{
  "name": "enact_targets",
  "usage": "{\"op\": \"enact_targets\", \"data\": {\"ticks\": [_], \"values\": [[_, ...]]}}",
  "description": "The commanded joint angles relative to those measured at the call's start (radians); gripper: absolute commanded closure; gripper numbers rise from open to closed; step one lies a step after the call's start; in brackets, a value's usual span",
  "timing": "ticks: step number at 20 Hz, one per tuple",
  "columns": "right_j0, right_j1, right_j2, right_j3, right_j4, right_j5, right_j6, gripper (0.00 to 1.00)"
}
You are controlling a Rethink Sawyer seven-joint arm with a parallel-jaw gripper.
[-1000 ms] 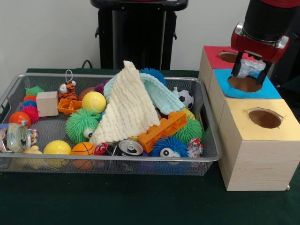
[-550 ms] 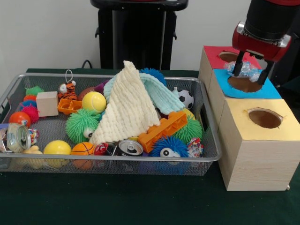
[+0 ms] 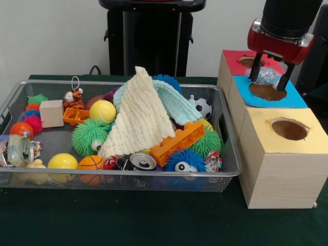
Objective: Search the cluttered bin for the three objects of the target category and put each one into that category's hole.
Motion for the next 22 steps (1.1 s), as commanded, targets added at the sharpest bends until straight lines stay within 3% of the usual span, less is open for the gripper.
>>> {"op": "enact_targets", "data": {"ticks": [1, 7, 15, 19, 22], "values": [[-0.024, -0.043, 0.026, 0.022, 0.005, 0.153, 0.125, 0.0], [-0.028, -0.079, 0.026, 0.112, -0.022, 0.103, 0.076, 0.0], [0.004, -0.143, -0.017, 0.127, -0.101, 0.156, 0.055, 0.0], [-0.014, -0.142, -0.003, 0.142, -0.105, 0.134, 0.046, 0.0], [-0.016, -0.161, 0.002, 0.195, -0.101, 0.106, 0.046, 0.0]]}}
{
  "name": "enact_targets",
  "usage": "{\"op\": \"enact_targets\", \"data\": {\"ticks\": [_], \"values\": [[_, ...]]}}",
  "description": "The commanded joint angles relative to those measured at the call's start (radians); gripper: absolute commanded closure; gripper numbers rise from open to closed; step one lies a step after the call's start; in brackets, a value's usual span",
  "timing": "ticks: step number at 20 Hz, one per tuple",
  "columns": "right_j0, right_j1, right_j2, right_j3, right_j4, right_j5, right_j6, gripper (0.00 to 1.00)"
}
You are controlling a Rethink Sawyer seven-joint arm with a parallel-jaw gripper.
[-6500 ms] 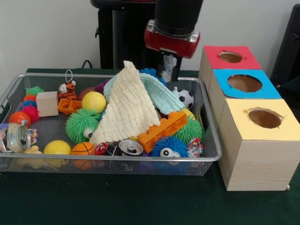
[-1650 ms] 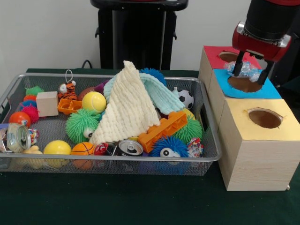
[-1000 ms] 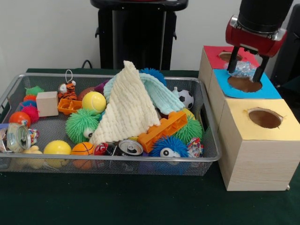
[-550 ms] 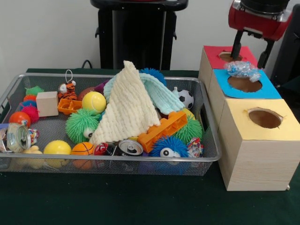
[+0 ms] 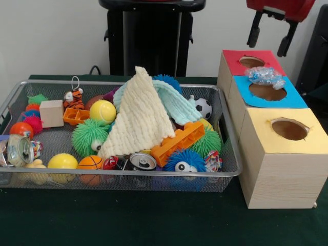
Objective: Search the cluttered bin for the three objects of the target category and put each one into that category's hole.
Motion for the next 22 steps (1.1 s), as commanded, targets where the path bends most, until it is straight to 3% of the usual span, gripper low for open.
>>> {"op": "enact_targets", "data": {"ticks": [1, 7, 12, 13, 22], "values": [[-0.012, -0.018, 0.018, 0.177, -0.046, 0.047, 0.046, 0.0], [0.022, -0.049, -0.001, 0.241, -0.063, 0.022, 0.079, 0.0], [0.058, -0.055, -0.015, 0.292, -0.058, -0.054, 0.122, 0.0], [0.059, -0.055, -0.013, 0.3, -0.054, -0.073, 0.108, 1.0], [0.066, -0.051, -0.001, 0.356, -0.01, -0.108, 0.136, 1.0]]}}
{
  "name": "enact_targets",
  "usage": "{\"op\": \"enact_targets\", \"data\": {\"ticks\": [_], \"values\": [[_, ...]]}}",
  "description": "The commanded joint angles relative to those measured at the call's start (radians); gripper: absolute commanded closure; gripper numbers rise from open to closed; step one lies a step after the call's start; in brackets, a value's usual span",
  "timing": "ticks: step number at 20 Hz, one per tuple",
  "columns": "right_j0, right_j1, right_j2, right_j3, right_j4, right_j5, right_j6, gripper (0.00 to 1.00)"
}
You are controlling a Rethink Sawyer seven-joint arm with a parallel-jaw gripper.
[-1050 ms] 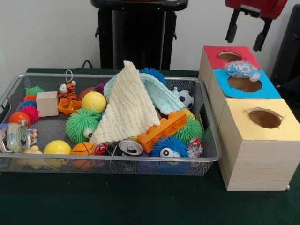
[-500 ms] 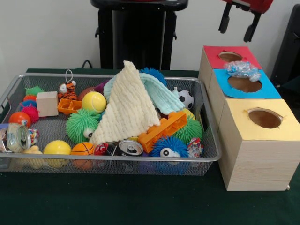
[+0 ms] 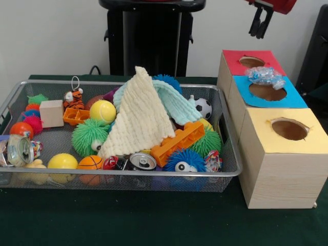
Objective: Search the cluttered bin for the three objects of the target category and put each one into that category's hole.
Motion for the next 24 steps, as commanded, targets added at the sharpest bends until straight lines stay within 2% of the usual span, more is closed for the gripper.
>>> {"op": "enact_targets", "data": {"ticks": [1, 9, 19, 22, 24], "values": [[-0.001, 0.022, 0.024, 0.143, -0.009, -0.099, 0.142, 1.0], [0.0, 0.088, 0.054, 0.186, -0.001, -0.238, 0.148, 1.0], [0.021, 0.132, 0.075, 0.17, 0.039, -0.27, 0.171, 1.0], [0.007, 0.13, 0.101, 0.176, 0.063, -0.276, 0.155, 1.0], [0.012, 0.134, 0.1, 0.162, 0.061, -0.253, 0.15, 1.0]]}}
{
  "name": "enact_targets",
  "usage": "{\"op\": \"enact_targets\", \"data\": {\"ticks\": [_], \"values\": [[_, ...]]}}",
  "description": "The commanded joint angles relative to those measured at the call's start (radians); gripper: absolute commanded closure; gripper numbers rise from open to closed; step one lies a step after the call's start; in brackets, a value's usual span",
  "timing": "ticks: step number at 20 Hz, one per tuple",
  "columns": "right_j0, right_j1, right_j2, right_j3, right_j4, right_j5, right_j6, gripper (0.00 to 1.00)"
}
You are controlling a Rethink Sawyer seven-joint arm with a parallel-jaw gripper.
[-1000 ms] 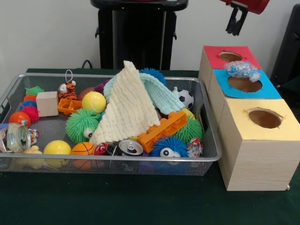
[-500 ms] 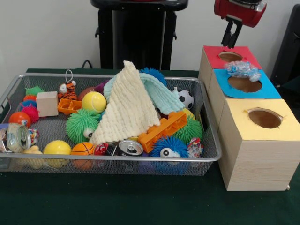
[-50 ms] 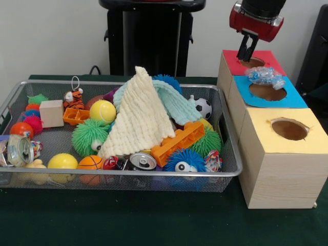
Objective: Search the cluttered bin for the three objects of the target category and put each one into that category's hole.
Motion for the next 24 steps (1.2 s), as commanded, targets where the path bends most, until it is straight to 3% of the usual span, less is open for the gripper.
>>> {"op": "enact_targets", "data": {"ticks": [1, 6, 24], "values": [[-0.008, 0.048, 0.095, 0.042, 0.055, -0.017, 0.152, 1.0], [0.007, 0.05, 0.101, 0.033, 0.076, 0.025, 0.17, 1.0], [0.013, 0.073, 0.133, 0.0, 0.132, 0.017, 0.171, 1.0]]}}
